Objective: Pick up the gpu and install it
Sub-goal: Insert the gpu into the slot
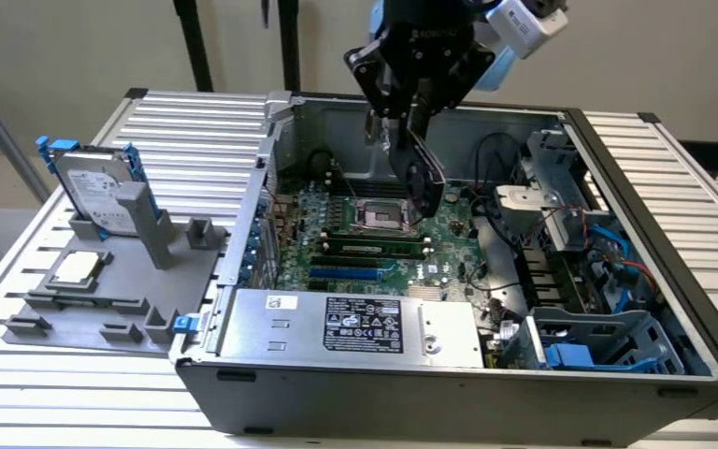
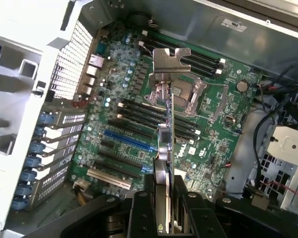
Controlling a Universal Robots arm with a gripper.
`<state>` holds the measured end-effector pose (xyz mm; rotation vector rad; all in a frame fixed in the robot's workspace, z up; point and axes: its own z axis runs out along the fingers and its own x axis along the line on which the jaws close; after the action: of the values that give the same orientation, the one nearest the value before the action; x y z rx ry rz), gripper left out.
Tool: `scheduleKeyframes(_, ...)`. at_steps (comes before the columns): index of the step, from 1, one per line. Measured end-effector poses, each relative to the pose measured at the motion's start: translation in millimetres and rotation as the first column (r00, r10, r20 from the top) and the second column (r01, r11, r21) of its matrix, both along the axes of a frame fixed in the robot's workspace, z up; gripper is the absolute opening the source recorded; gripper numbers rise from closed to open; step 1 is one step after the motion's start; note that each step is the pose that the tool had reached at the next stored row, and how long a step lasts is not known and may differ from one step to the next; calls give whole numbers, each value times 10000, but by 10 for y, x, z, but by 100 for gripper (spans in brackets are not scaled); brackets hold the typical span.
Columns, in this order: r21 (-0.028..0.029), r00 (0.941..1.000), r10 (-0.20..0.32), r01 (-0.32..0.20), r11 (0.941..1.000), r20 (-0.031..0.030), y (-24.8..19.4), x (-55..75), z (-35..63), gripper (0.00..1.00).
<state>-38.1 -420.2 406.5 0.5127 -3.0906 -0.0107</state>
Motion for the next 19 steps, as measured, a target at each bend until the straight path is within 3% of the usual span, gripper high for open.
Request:
scheduleKeyframes(4,1,9973,736,-736,9973,0,0,0,-14,27)
scheduleKeyframes(9,1,9866,1634,-1634,9866,0,0,0,-36,27)
scheduleKeyframes(14,1,9678,2518,-2518,9678,0,0,0,-66,27)
scheduleKeyframes(19,1,9405,3398,-3398,9405,-1,0,0,-98,27)
